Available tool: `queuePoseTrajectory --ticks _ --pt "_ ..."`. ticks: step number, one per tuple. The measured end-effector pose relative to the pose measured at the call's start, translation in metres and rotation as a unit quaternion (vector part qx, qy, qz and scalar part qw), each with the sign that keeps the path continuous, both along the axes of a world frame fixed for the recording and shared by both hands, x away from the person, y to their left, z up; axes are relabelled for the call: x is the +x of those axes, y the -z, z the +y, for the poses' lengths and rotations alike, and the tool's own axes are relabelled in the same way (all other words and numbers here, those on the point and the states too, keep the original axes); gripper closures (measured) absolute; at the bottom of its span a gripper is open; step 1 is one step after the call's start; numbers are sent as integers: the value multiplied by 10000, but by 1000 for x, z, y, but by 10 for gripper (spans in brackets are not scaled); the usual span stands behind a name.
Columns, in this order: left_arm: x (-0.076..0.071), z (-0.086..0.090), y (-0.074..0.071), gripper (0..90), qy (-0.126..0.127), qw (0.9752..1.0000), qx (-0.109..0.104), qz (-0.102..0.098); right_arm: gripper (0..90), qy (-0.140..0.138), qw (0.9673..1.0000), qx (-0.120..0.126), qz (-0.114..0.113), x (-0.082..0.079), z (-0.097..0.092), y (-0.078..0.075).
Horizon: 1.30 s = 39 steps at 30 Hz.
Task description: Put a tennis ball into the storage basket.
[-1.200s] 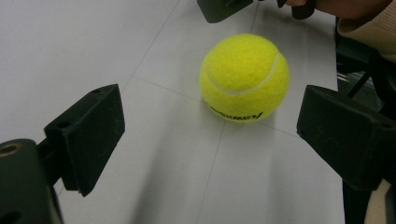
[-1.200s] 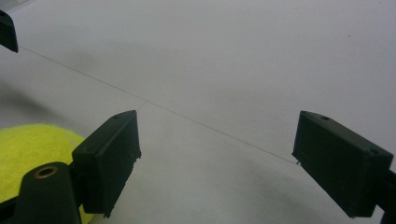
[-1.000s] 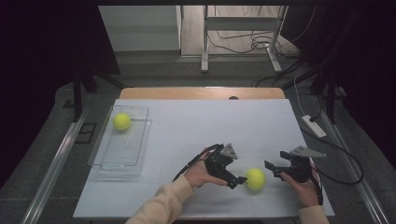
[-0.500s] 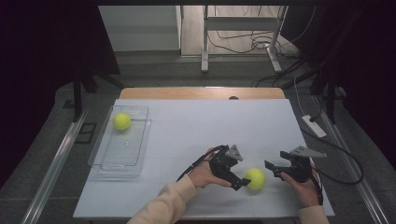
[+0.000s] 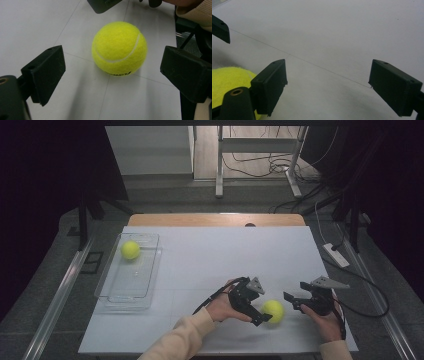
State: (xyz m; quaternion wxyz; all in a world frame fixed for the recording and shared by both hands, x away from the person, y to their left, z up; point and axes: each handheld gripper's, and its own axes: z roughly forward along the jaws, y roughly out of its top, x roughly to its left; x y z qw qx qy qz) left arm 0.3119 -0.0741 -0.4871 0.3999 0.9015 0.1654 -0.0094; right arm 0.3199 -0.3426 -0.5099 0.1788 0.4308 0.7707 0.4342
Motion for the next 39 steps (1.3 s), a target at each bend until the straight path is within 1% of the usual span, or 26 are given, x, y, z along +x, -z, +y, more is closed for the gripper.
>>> queuePoseTrajectory --ticks 6,10,15,19,25,29,33,39 --pt "-1 -7 3 66 52 10000 14 27 150 3 10000 2 1 0 0 0" --pt "-2 -12 5 65 53 9999 5 91 149 6 10000 1 5 0 0 0" --pt "-1 -16 7 63 67 9999 -2 108 149 6 10000 -1 5 0 0 0" --pt "0 -21 10 59 85 9998 72 151 149 4 10000 2 8 0 0 0" --pt "2 -27 13 59 114 9997 93 190 149 13 10000 14 21 0 -1 0" --pt "2 -32 15 59 150 9996 128 202 149 13 10000 11 21 0 -1 0" --pt "1 -37 16 59 169 9996 179 166 149 19 10000 13 22 0 -1 0" --pt "1 -43 19 66 184 9995 199 148 149 23 10000 30 21 0 -2 0"
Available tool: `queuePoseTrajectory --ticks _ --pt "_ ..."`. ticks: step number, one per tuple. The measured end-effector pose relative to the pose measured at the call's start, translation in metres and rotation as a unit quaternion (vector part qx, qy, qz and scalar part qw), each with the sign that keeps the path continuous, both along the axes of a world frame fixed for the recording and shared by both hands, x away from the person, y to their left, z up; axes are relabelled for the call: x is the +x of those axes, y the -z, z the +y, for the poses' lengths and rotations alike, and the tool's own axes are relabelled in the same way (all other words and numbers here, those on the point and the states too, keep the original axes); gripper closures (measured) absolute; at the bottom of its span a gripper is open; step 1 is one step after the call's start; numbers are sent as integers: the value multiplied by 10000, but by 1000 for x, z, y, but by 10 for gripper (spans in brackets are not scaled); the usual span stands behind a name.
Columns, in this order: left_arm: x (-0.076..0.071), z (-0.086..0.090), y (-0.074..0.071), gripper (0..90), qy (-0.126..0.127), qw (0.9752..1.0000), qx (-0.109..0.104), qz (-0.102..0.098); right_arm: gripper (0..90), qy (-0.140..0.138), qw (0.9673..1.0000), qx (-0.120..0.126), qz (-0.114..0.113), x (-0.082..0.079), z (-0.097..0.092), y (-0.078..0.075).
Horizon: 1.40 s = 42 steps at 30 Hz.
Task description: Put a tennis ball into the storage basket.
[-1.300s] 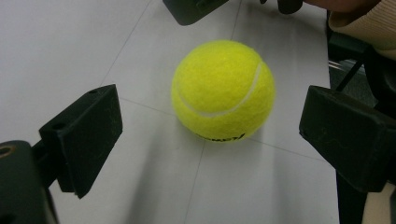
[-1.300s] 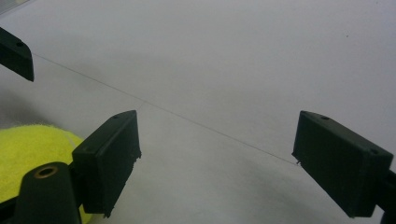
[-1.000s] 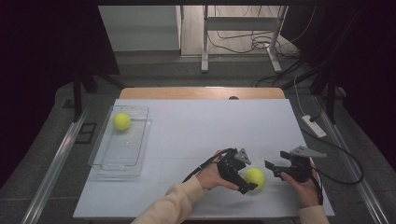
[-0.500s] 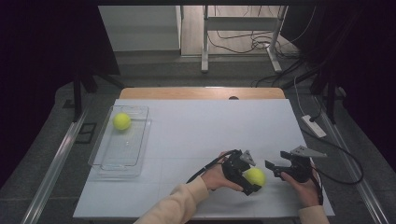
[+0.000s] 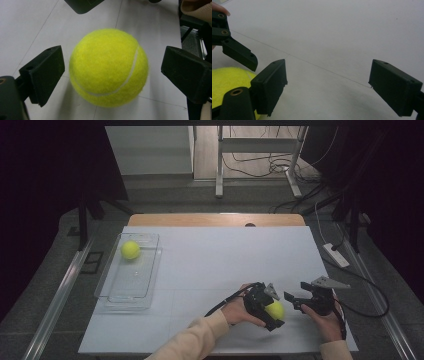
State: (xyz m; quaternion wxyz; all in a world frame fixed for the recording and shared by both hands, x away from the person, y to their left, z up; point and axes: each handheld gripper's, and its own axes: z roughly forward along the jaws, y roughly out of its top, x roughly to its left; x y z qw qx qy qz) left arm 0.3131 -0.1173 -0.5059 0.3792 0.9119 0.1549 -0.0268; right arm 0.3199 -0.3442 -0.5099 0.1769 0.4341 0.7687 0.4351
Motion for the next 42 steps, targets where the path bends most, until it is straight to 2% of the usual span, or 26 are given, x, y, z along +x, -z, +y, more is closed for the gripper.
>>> queuePoseTrajectory --ticks 4,7,9,10,13,17,23,32,42 --pt "0 -1 1 125 -23 10000 15 -26 149 -1 10000 -10 0 0 0 0" --pt "0 -2 2 202 -77 10000 40 3 149 -2 10000 -16 0 0 0 0" --pt "0 -1 3 237 -181 9998 62 -46 149 -1 10000 -15 0 0 0 0" --pt "1 -1 3 257 -196 9998 50 4 149 3 10000 -15 -8 0 0 0" --pt "1 0 3 262 -209 9998 44 25 149 4 10000 -18 -8 0 0 0" --pt "0 0 2 267 -193 9998 45 -59 149 5 10000 -19 -7 0 0 0" --pt "-1 4 -4 268 -157 9998 -74 -91 149 11 10000 -17 -14 0 0 0" --pt "-2 16 -10 267 -247 9994 -149 -185 149 8 10000 -25 -15 0 0 0" --pt "-1 31 -16 268 -415 9987 -232 -204 148 13 10000 -17 -26 -1 1 0"
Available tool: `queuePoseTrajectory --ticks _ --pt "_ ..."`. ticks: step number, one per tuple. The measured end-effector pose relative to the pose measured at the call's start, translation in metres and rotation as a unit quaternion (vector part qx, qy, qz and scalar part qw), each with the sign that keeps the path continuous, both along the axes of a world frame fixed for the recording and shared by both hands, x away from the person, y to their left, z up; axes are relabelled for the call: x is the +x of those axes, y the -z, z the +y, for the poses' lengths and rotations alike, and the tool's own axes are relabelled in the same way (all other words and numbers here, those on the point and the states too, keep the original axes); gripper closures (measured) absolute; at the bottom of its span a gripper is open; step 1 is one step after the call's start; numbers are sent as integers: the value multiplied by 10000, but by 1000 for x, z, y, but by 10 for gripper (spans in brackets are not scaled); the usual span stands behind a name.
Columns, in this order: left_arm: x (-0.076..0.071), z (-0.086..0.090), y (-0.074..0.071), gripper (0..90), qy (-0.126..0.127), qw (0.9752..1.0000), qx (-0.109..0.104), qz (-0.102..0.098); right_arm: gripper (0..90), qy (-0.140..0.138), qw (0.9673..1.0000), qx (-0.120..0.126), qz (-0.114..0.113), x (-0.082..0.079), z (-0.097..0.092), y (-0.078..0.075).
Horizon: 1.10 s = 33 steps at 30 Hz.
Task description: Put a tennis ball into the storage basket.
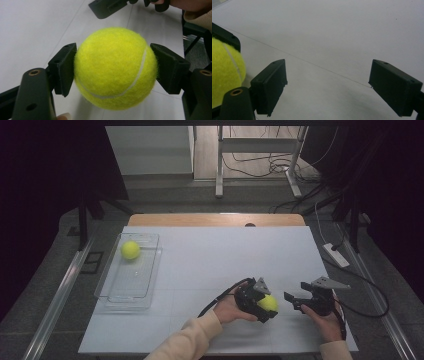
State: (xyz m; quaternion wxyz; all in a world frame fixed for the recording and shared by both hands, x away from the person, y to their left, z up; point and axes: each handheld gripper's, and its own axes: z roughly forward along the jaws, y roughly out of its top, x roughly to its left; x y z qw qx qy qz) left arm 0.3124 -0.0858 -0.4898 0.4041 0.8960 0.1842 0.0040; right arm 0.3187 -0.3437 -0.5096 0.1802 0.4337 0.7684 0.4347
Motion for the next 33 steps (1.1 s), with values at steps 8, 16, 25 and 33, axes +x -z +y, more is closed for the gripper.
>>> queuePoseTrajectory --ticks 8,16,25,33 --pt "0 13 -4 268 -98 9999 -92 -56 148 10 10000 -10 -11 -1 0 -1" --pt "-1 29 -8 268 -301 9992 -269 -56 148 -3 10000 -17 -17 -1 2 0" --pt "0 42 -11 268 -392 9986 -339 -105 148 4 10000 71 -22 -2 1 -2" --pt "1 56 -15 267 -519 9976 -426 -163 147 -9 10000 48 -6 -4 2 -2"
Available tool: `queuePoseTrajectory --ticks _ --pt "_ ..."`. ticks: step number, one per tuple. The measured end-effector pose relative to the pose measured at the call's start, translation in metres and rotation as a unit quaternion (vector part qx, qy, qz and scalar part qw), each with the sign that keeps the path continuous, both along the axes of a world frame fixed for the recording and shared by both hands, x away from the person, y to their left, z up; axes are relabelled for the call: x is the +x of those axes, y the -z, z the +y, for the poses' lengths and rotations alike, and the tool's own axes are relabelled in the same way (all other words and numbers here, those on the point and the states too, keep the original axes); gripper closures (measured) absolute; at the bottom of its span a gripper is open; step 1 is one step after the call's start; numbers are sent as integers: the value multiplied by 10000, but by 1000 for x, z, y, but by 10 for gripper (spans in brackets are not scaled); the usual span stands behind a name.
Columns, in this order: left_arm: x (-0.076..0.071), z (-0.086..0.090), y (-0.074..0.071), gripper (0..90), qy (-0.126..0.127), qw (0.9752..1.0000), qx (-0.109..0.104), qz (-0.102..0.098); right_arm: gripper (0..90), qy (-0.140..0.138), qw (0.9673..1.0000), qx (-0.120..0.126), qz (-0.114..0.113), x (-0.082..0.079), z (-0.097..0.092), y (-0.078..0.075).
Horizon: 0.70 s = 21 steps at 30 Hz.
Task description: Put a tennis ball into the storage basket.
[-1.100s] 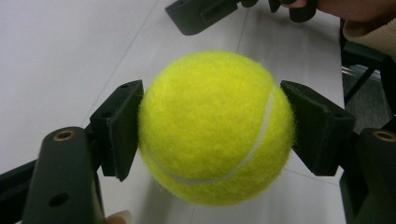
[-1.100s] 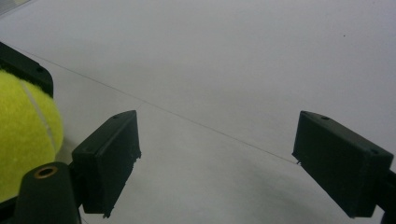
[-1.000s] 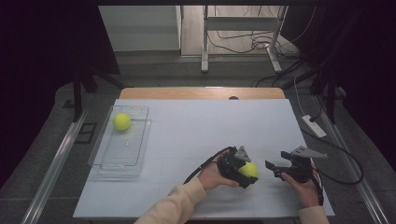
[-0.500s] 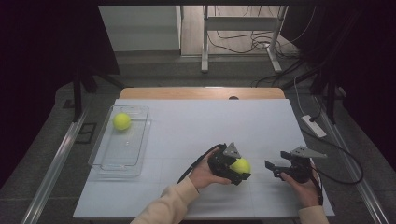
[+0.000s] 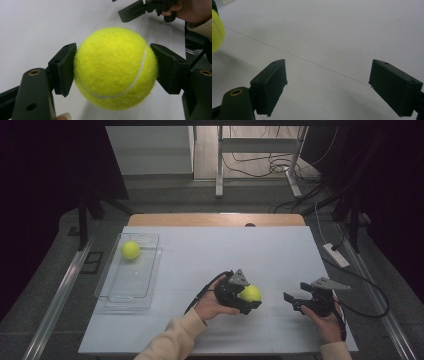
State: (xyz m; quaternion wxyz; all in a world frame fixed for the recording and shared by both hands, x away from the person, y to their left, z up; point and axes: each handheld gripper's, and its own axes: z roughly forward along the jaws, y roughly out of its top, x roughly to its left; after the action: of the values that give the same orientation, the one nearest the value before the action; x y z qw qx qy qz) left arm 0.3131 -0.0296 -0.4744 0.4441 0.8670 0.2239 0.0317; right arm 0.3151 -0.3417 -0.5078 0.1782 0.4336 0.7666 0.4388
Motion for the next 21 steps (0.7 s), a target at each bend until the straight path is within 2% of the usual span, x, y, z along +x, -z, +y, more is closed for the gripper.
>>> queuePoseTrajectory --ticks 8,9,21 --pt "0 14 -4 267 -125 9999 -54 -59 146 -10 10000 -14 6 -1 2 0" --pt "-1 18 -5 267 -130 9998 -131 -46 145 -22 10000 -5 -4 -2 2 0" --pt "1 37 -8 267 -322 9994 -137 -86 145 -3 10000 -13 -25 -5 5 -1"
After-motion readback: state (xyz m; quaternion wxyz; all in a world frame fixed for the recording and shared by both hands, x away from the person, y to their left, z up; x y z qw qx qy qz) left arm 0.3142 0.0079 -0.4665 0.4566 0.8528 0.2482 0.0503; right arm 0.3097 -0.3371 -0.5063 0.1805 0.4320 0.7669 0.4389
